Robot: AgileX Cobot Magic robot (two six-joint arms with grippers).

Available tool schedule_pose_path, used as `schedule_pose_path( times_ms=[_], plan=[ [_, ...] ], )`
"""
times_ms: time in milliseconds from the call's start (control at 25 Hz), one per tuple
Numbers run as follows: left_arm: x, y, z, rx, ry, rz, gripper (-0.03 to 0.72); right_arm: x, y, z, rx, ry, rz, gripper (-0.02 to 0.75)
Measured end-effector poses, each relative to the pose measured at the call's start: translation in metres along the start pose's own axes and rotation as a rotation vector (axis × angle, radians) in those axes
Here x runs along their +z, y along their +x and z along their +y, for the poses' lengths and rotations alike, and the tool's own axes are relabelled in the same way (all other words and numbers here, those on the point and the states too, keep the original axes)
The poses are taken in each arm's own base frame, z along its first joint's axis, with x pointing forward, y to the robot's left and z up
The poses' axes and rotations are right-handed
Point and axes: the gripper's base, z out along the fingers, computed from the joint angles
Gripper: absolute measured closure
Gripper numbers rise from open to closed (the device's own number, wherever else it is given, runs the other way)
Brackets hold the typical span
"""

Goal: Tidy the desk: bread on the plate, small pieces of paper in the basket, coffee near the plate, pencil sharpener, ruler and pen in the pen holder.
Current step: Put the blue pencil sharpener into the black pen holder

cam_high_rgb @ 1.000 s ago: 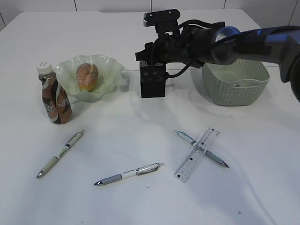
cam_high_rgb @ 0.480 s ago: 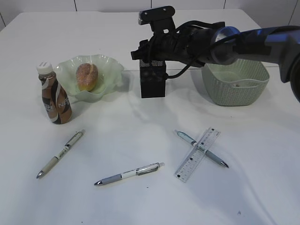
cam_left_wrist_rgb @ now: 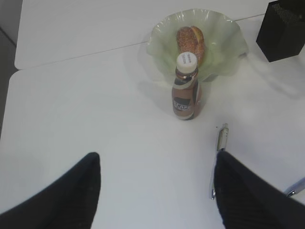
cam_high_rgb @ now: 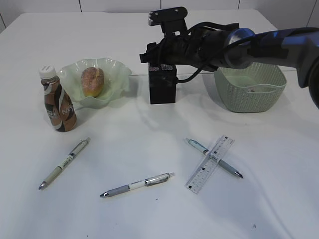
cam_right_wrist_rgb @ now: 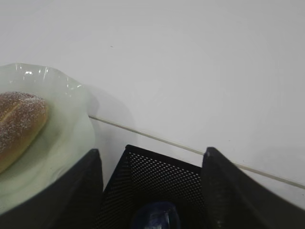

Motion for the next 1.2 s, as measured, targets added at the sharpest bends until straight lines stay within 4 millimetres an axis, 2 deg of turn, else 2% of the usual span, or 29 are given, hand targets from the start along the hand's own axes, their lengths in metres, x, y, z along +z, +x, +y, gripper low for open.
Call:
schedule_pose_path(
  times_ms=[520,600,840,1200],
  plan=[
    [0.0,0.0,0.0,0.0,0.0,0.0,0.162,-0.003,-0.004,-0.003,0.015,0.028,0.009,0.225],
    [0.0,0.0,0.0,0.0,0.0,0.0,0.162,-0.012,-0.016,-0.005,0.022,0.038,-0.012,0.225],
    [0.0,0.0,0.0,-0.001,0.002,0.0,0.162,-0.02,-0.025,-0.01,0.018,0.085,-0.003,0.225],
    [0.0,0.0,-0.002,-0.013,0.017,0.001,0.162,-0.031,-0.037,-0.015,-0.232,0.131,0.017,0.225]
  ],
)
